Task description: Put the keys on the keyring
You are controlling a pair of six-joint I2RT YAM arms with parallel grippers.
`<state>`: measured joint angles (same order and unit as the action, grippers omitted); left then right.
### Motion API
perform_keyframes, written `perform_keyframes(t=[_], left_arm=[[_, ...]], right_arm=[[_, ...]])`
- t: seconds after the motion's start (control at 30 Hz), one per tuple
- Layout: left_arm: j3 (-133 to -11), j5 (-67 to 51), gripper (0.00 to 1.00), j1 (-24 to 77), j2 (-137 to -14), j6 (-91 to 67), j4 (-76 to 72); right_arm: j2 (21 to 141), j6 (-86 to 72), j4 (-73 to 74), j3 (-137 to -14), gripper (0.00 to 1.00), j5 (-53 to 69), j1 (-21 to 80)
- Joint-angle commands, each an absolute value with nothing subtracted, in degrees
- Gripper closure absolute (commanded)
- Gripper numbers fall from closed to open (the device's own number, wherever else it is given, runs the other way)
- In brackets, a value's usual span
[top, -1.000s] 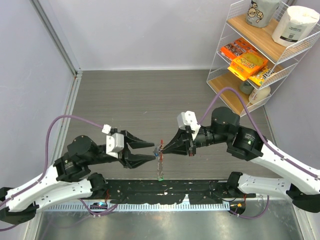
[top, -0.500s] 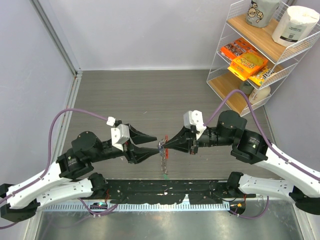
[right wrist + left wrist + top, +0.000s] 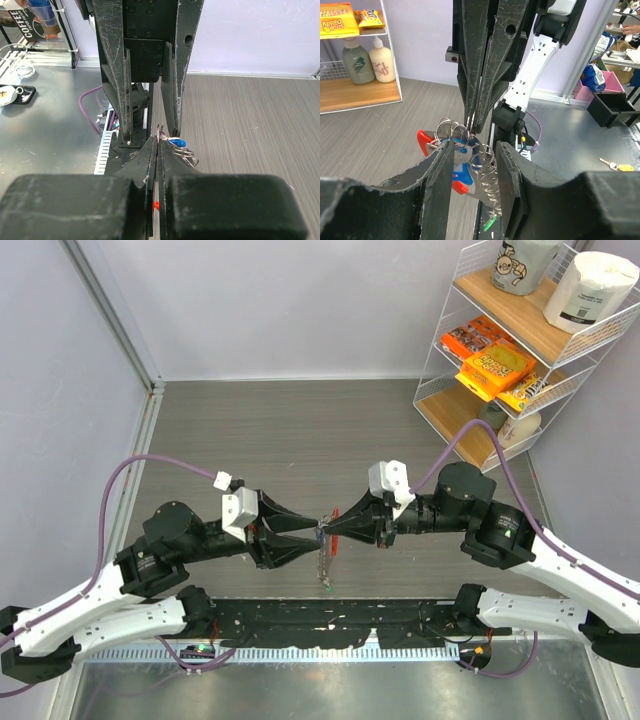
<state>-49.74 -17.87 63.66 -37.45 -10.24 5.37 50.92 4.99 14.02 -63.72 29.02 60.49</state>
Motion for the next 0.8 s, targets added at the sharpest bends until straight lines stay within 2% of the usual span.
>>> perform_keyframes(t=[0.0, 0.37, 0.57, 0.77], left_arm=[[-52.47, -18.98, 0.57, 63.81, -37.79, -10.72, 1.58], [-52.82, -19.07, 0.62, 63.90, -38.67, -10.28, 1.32], [-53.52, -19.60, 0.72, 63.90, -40.08, -10.11, 1.76], [-53.26, -19.69, 0.78, 63.81, -40.08, -10.02, 2.11]], right_arm=[[50.80, 5.98, 10.28, -65.21, 0.94, 28.65, 61.17], [51.50, 6.68, 11.34, -65.74, 0.94, 29.35, 61.70], [51.42, 7.03, 11.43, -65.92, 0.94, 29.36, 61.79], [50.98, 6.94, 11.25, -66.01, 0.94, 29.53, 61.79]])
